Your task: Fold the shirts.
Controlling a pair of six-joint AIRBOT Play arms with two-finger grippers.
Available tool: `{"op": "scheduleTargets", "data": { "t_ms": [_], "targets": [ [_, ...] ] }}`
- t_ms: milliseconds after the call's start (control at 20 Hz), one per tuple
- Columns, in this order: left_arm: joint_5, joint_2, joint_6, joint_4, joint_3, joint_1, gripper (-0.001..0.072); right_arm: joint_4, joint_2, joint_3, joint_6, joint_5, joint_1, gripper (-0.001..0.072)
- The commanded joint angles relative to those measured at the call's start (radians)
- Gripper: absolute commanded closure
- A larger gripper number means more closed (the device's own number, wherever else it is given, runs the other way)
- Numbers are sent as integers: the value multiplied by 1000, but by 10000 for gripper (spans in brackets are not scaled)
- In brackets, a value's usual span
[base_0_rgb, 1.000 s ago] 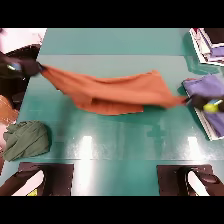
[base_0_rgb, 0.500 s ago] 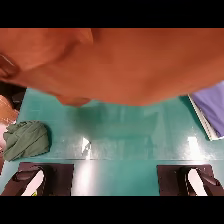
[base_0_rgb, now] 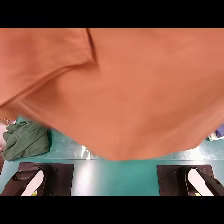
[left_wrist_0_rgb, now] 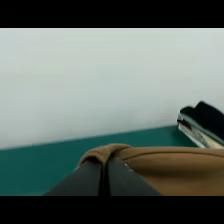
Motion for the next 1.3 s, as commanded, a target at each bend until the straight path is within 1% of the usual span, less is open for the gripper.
{"op": "scheduleTargets", "data": {
  "t_ms": [0, 150, 200, 300, 350, 450, 500, 550, 700, 800, 850, 950, 1050, 1150, 1250],
  "targets": [
    [-70, -77, 0, 0, -226, 0, 685, -3, -106, -143, 11, 54, 90, 699],
    [-67, -222, 35, -1, -414, 0, 685, -3, -243, -286, 18, 50, 150, 699],
    [-59, -279, 50, -1, -455, 0, 685, -4, -290, -322, 18, 42, 163, 698],
    [-19, -416, 55, -1, -504, 0, 685, -4, -397, -378, 18, 7, 184, 698],
    [7, -486, 64, -3, -505, 0, 684, -4, -449, -391, 18, -19, 191, 699],
    [115, -605, 103, -28, -499, -2, 685, -2, -551, -393, 18, -95, 191, 699],
    [166, -659, 129, -53, -481, -2, 685, 0, -595, -380, 18, -135, 190, 698],
    [202, -709, 134, -66, -450, -2, 685, 0, -642, -349, 17, -170, 191, 699],
    [224, -804, 145, -76, -346, -2, 684, -2, -740, -225, 17, -186, 194, 698],
    [206, -811, 148, -77, -336, -2, 683, -5, -767, -180, 16, -187, 206, 698],
    [169, -811, 148, -76, -336, -2, 684, -27, -767, -182, 16, -185, 208, 699],
    [58, -811, 148, -49, -344, -2, 685, -119, -756, -211, 17, -165, 233, 698],
    [-10, -809, 145, 17, -394, -19, 685, -208, -713, -306, 17, -174, 265, 698],
    [-1, -809, 145, 38, -481, -39, 685, -240, -670, -420, 17, -204, 291, 699],
    [49, -809, 144, 39, -570, -53, 683, -233, -638, -526, 18, -241, 293, 698]
  ]
}}
